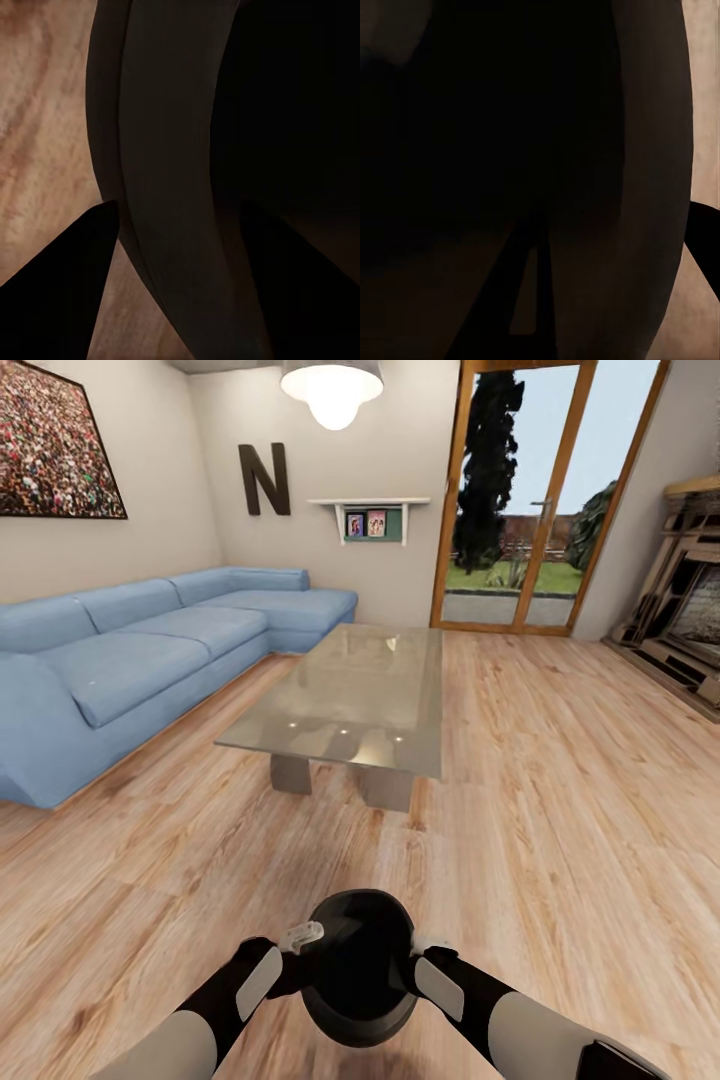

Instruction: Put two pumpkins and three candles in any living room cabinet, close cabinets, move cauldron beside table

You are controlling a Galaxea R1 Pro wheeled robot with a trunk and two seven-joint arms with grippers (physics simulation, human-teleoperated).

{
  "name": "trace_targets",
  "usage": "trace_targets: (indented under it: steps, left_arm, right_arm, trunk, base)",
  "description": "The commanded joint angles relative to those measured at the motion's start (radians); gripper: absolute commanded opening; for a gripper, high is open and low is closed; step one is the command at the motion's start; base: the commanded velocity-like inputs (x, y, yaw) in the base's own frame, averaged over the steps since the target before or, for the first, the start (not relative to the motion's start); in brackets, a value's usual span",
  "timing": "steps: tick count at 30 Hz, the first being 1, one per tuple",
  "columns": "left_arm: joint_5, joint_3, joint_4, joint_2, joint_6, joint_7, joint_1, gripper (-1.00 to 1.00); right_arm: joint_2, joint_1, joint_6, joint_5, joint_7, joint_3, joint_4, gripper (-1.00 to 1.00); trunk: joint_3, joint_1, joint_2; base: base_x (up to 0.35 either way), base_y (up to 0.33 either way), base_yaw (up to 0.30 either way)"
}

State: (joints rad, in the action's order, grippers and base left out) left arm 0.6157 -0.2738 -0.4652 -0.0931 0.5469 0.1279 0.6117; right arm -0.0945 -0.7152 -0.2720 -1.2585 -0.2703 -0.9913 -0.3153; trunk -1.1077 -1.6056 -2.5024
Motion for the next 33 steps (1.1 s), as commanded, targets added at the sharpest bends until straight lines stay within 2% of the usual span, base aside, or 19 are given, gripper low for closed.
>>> trace_targets:
  steps: [1, 10, 19, 29, 33]
  left_arm:
    - [-0.002, -0.007, -0.001, 0.002, 0.004, 0.009, 0.0, -1.0]
    - [-0.002, -0.007, -0.001, 0.001, 0.004, 0.009, 0.0, -1.0]
    - [-0.002, -0.006, -0.003, 0.003, 0.004, 0.009, 0.0, -1.0]
    - [-0.002, -0.007, -0.003, 0.003, 0.004, 0.007, 0.0, -1.0]
    - [-0.002, -0.007, -0.003, 0.003, 0.004, 0.007, 0.0, -1.0]
  right_arm:
    - [0.001, -0.001, -0.002, -0.006, -0.006, -0.007, -0.003, -1.0]
    - [0.001, -0.001, -0.002, -0.006, -0.006, -0.007, -0.004, -1.0]
    - [0.001, -0.001, 0.008, -0.006, -0.006, -0.007, -0.005, -1.0]
    - [0.001, -0.001, 0.011, -0.006, -0.004, -0.007, -0.005, -1.0]
    - [0.001, -0.001, 0.011, -0.006, -0.004, -0.007, -0.005, -1.0]
  trunk:
    - [0.003, 0.001, 0.0]
    - [0.038, 0.005, 0.002]
    - [0.04, 0.005, 0.002]
    - [0.049, 0.005, 0.002]
    - [0.05, 0.005, 0.002]
  base:
    - [0.0, 0.0, 0.0]
    - [0.0, 0.0, 0.0]
    - [0.0, 0.019, -0.044]
    - [0.039, 0.261, -0.233]
    - [0.197, 0.259, -0.069]
